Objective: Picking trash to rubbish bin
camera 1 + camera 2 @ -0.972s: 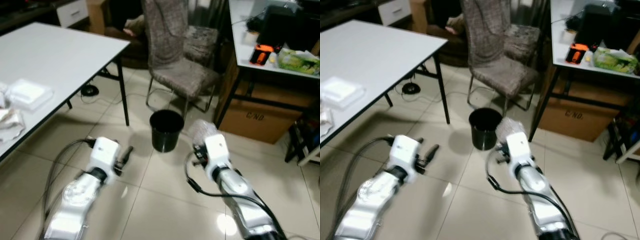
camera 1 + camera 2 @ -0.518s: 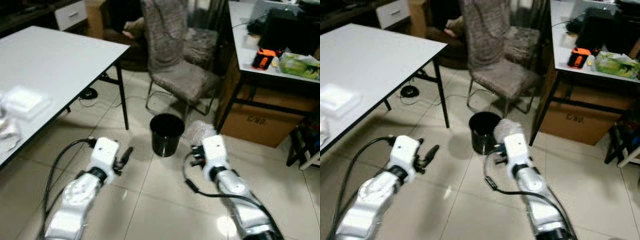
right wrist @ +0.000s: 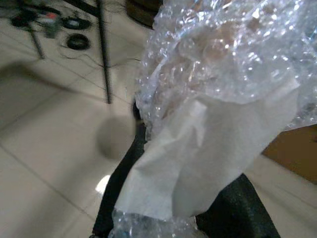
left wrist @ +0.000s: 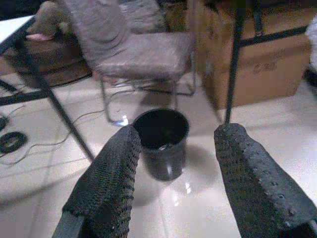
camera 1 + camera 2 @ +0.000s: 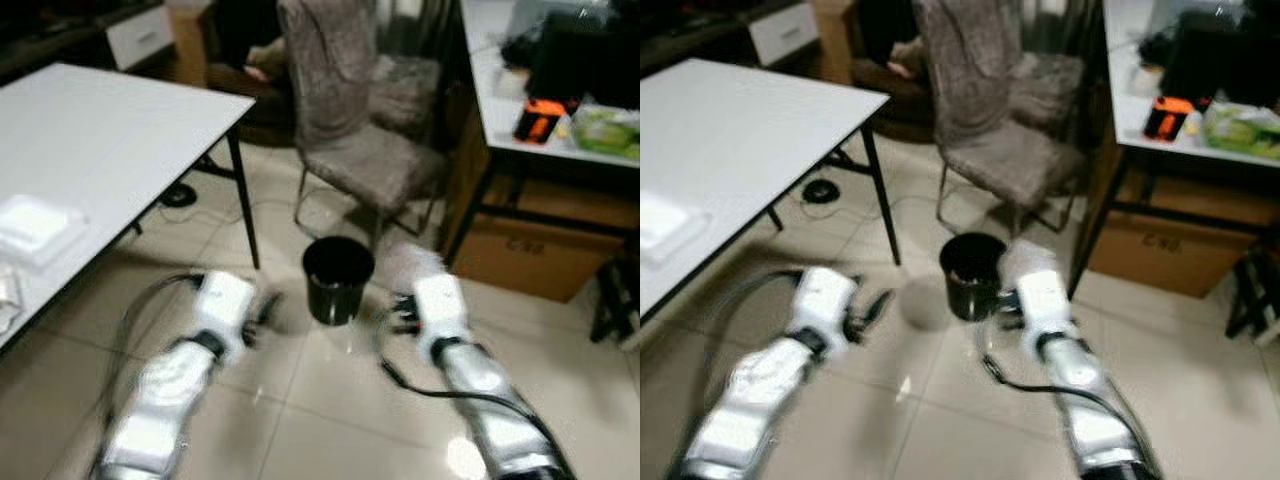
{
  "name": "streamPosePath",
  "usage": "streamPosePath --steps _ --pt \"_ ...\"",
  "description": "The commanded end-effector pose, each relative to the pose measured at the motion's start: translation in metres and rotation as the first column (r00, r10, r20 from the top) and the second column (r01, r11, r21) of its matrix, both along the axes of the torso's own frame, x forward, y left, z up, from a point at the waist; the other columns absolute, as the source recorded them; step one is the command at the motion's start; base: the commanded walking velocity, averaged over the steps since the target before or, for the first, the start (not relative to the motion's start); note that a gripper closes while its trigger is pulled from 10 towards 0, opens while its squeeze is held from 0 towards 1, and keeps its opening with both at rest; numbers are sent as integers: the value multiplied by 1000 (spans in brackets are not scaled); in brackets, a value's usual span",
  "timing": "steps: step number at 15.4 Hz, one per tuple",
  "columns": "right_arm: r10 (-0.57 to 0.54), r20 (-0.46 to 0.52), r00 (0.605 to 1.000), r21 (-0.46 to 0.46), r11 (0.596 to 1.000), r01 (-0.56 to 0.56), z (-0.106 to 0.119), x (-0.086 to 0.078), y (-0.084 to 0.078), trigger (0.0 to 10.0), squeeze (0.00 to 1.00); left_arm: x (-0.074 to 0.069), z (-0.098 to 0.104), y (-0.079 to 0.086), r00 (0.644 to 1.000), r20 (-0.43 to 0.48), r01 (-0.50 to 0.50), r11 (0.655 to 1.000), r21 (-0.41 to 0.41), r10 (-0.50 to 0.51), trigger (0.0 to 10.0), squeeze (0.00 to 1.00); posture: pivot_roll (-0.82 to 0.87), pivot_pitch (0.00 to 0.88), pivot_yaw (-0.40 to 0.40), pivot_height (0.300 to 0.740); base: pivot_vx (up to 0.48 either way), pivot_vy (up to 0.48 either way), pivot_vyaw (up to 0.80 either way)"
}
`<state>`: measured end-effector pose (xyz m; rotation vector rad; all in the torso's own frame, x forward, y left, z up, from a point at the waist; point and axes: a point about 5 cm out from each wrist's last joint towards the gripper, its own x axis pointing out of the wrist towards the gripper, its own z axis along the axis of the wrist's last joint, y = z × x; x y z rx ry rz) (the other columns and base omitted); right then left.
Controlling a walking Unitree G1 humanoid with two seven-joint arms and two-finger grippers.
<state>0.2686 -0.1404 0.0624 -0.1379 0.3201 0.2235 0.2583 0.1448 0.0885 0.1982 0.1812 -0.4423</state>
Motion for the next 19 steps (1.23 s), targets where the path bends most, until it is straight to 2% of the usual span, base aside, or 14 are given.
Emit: streamPosePath --steps 1,19 --pt "7 24 1000 8 1000 -7 5 3 5 10000 0 1 0 10 1000 3 -17 999 30 17 10000 0 -32 34 -14 740 356 0 0" --pt "15 27 1000 24 1000 -16 5 5 7 10000 0 3 1 10 1000 12 -16 999 32 16 10000 0 -31 39 -15 740 361 0 0"
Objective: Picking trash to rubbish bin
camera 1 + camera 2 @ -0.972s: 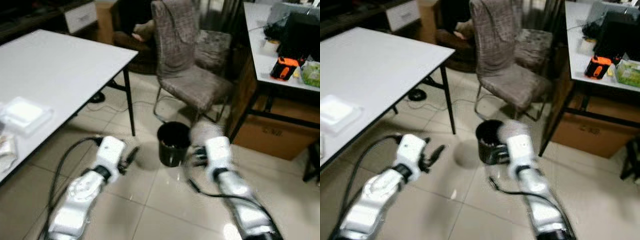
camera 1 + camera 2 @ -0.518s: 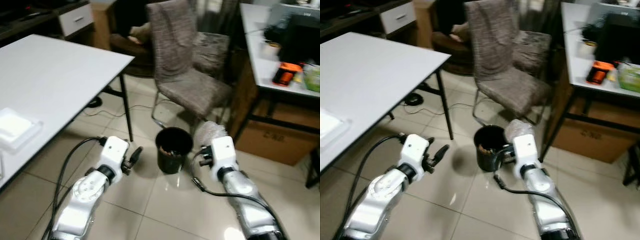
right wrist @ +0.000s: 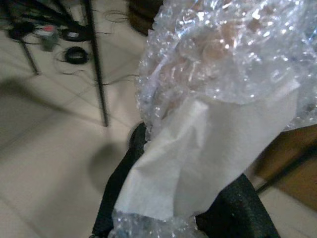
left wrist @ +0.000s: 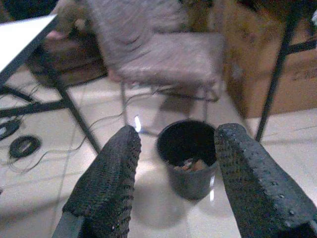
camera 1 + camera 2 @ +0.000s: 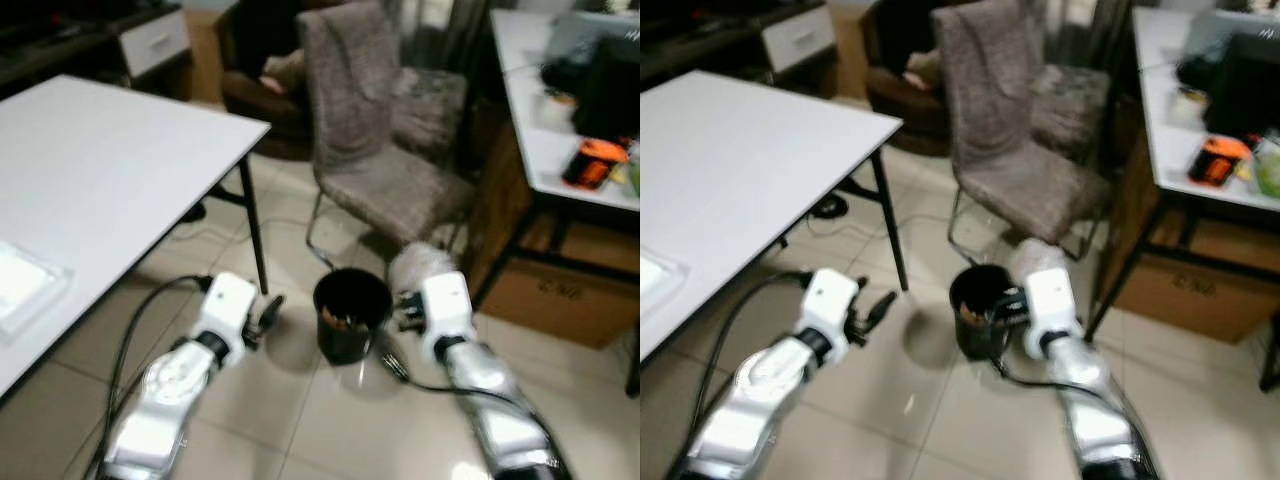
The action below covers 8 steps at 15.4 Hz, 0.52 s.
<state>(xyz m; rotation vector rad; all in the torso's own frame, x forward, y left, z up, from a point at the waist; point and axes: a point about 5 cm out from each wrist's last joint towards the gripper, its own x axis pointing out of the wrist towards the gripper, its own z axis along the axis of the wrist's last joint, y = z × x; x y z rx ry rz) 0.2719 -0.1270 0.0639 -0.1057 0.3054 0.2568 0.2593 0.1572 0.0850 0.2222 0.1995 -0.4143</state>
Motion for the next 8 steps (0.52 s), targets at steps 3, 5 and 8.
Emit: streamPosePath --steps 3,5,8 --pt "-17 4 1000 -5 1000 17 2 1 -7 10000 0 1 4 -3 1000 20 11 1000 3 -11 10000 0 -29 38 -17 740 361 0 0" --pt "-14 -3 1000 -8 1000 14 1 0 -7 10000 0 1 4 -3 1000 19 12 1000 4 -12 10000 0 -29 39 -19 740 360 0 -350" --pt "-10 -10 1000 -14 1000 10 -1 0 -7 10000 0 0 4 -3 1000 16 21 1000 5 -21 10000 0 -29 34 -17 740 363 0 0"
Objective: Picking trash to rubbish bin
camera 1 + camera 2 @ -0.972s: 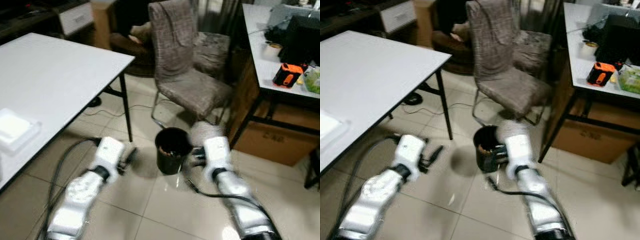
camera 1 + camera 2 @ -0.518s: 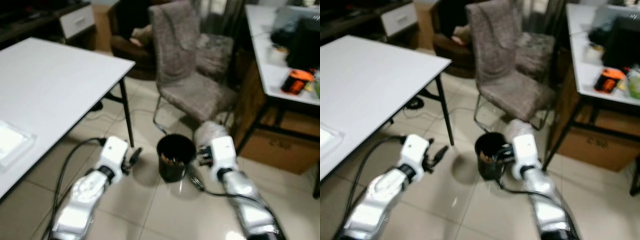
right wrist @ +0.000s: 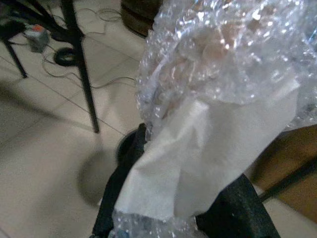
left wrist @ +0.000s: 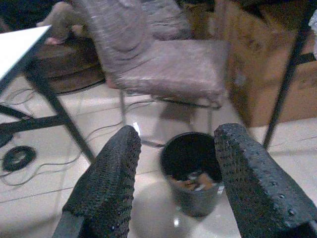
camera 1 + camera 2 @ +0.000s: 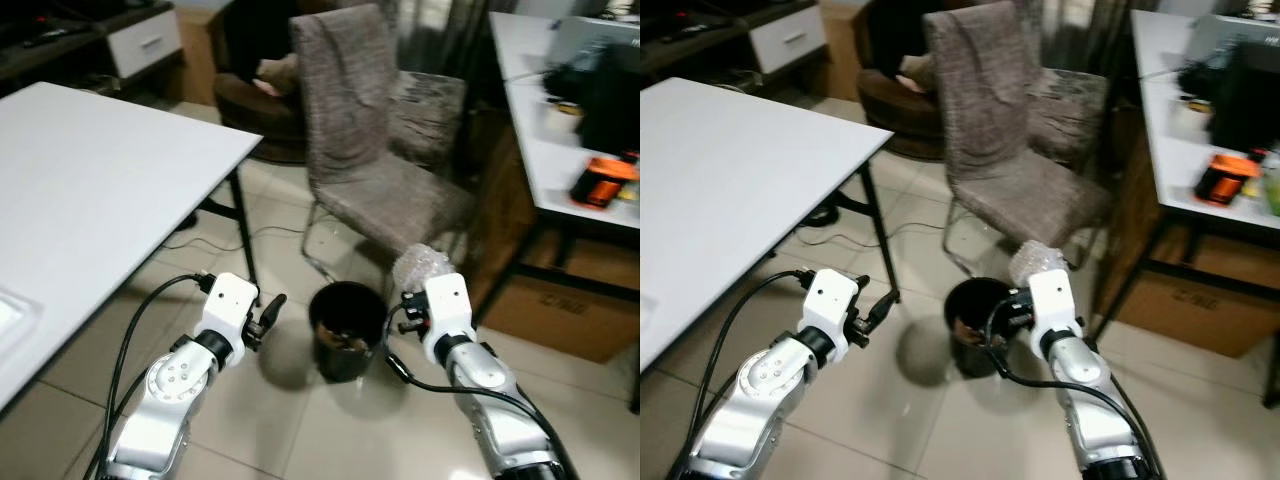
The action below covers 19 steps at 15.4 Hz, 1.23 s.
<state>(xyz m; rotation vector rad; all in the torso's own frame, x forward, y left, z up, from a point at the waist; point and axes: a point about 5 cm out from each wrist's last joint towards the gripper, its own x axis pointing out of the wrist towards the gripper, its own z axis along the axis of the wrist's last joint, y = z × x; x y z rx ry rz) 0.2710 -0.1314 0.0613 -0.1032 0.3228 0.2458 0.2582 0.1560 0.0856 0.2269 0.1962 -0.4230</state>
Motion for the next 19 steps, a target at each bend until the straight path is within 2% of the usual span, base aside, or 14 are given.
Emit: streamPosePath --steps 1,5,7,16,19 --pt "2 4 1000 -15 1000 -2 1 0 -2 10000 0 1 3 -2 1000 13 18 1000 4 -18 10000 0 -29 28 -15 740 360 0 0" --pt "2 3 1000 -14 1000 -2 0 1 -2 10000 0 2 4 -2 1000 16 23 1000 8 -23 10000 0 -29 20 -12 740 363 0 0" --pt "2 -8 1000 -15 1000 -2 -1 1 -2 10000 0 3 4 -3 999 18 30 999 11 -30 10000 0 -32 17 -10 740 362 0 -800" --pt "7 -18 1000 -25 1000 -8 -3 0 -2 10000 0 3 4 -4 999 16 41 999 14 -42 10000 0 -33 18 -8 740 363 0 0" --pt "10 -27 1000 -25 1000 -10 -4 -2 -2 10000 0 3 4 -5 999 14 46 999 14 -46 10000 0 -34 21 -6 740 361 0 -767"
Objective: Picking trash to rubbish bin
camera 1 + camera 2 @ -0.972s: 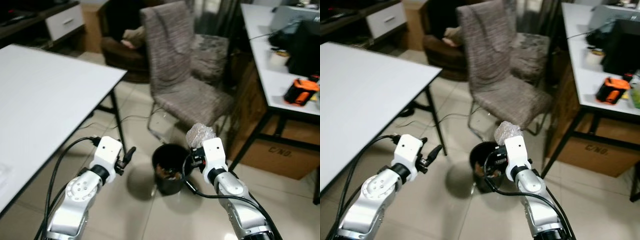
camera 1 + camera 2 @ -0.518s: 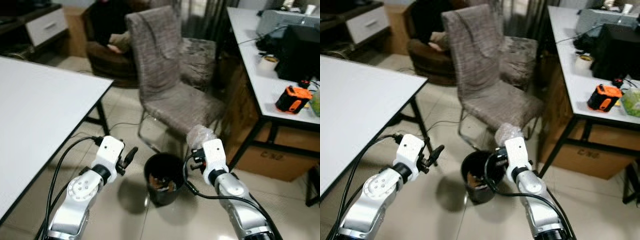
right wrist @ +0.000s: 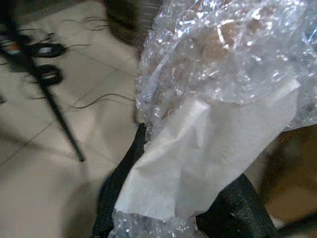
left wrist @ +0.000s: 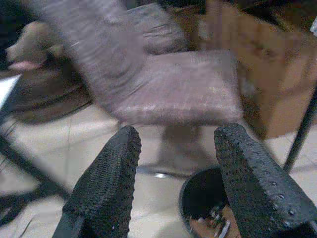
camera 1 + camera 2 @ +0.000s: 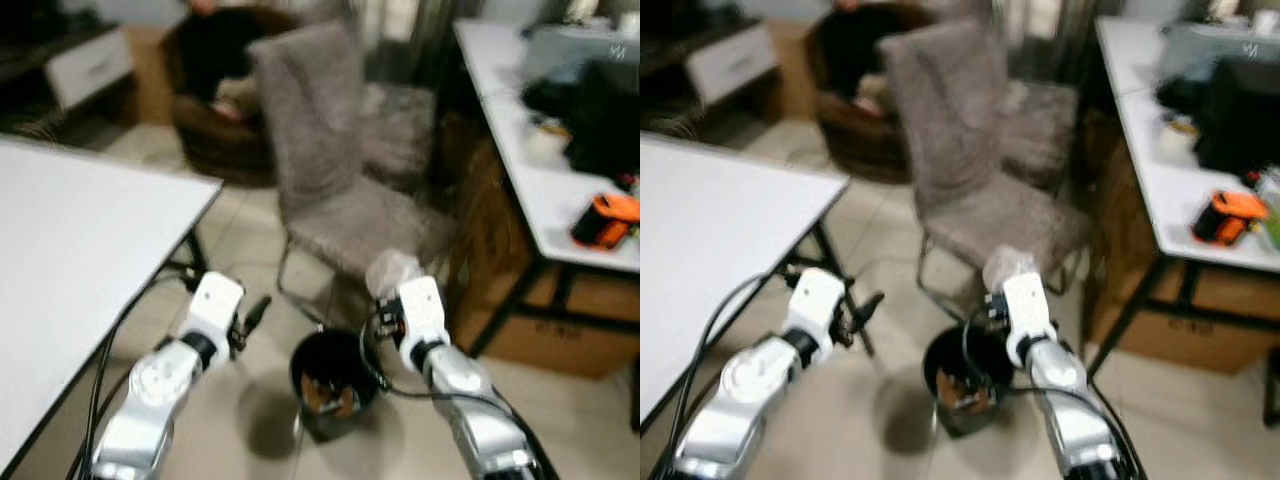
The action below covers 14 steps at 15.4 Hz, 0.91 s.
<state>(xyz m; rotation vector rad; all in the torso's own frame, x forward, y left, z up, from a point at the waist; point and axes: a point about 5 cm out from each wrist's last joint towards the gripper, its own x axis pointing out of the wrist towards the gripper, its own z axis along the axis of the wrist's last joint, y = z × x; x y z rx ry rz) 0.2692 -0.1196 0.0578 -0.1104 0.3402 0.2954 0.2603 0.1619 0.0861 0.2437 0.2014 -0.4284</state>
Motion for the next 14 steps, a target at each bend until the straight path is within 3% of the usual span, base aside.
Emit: streamPosePath --steps 1,6,10,12,14 --pt "-42 -8 999 -22 999 41 -1 0 -13 10000 0 1 3 -11 999 17 40 999 -3 -40 10000 0 -34 22 -6 740 360 0 -725" --pt "-5 -34 999 -35 999 3 -5 -1 -9 10000 0 2 4 -10 999 16 41 999 0 -41 10000 0 -32 23 -5 740 362 0 0" --pt "62 -140 988 -86 994 -74 -25 2 -7 10000 0 2 5 -12 999 16 52 998 -19 -52 10000 0 -31 37 0 740 270 0 0" --pt "97 -158 983 -76 991 -110 -30 11 -4 10000 0 -2 2 -14 995 -13 98 995 -10 -98 10000 0 -36 45 6 740 0 0 0" --pt "205 -187 961 -58 974 -219 -37 17 8 10000 0 -12 -4 -17 978 -69 199 980 -8 -199 10000 0 -23 64 -1 740 0 0 0"
